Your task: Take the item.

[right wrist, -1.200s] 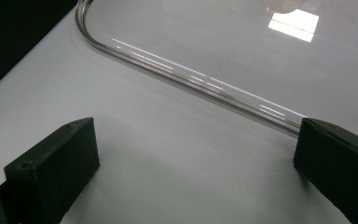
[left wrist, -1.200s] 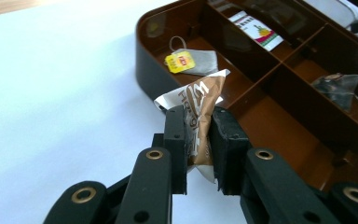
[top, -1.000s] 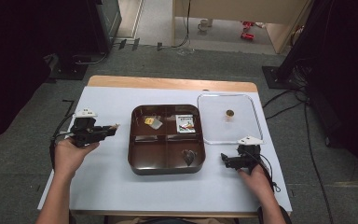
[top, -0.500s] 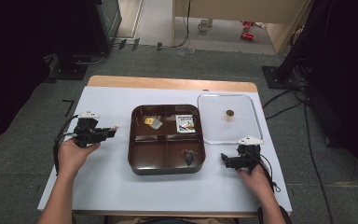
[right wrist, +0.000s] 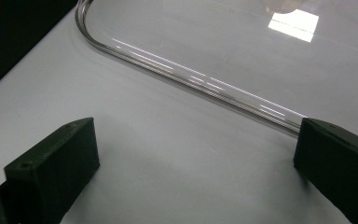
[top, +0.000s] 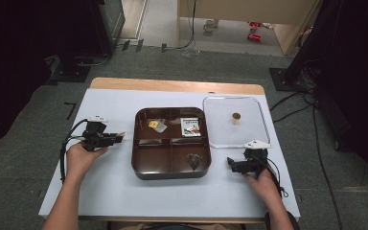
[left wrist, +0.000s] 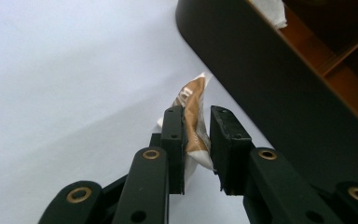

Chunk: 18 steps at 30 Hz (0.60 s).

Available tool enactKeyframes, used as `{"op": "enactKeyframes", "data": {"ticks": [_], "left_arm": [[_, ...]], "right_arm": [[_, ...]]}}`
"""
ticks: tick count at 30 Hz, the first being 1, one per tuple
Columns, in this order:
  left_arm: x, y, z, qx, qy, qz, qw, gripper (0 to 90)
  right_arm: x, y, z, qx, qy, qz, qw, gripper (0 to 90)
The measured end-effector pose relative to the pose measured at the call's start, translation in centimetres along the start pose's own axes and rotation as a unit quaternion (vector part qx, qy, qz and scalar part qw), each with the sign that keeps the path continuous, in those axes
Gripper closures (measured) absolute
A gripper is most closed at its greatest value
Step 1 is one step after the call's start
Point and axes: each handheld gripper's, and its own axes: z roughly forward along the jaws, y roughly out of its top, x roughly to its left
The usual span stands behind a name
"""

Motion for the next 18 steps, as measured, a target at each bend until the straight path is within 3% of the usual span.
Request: {"op": "enactKeyframes", "data": {"ticks": [7, 11, 18], "left_arm": [[0.11, -0.22, 0.32, 0.010, -0.001, -0.002, 0.9999, 73.5], [0.16, -0.28, 0.58, 0.021, -0.017, -0.014, 0.9995, 64.8], [0.14, -0.21, 0.31, 0.016, -0.015, -0.017, 0.9996, 54.5]], "right_arm": [[0.00, 0.00, 0.00, 0.000, 0.000, 0.000, 1.0000, 0.0], [0.00, 0.00, -0.01, 0.000, 0.000, 0.000, 1.0000, 0.0], [0.00, 0.00, 0.00, 0.000, 0.000, 0.000, 1.0000, 0.0]]}}
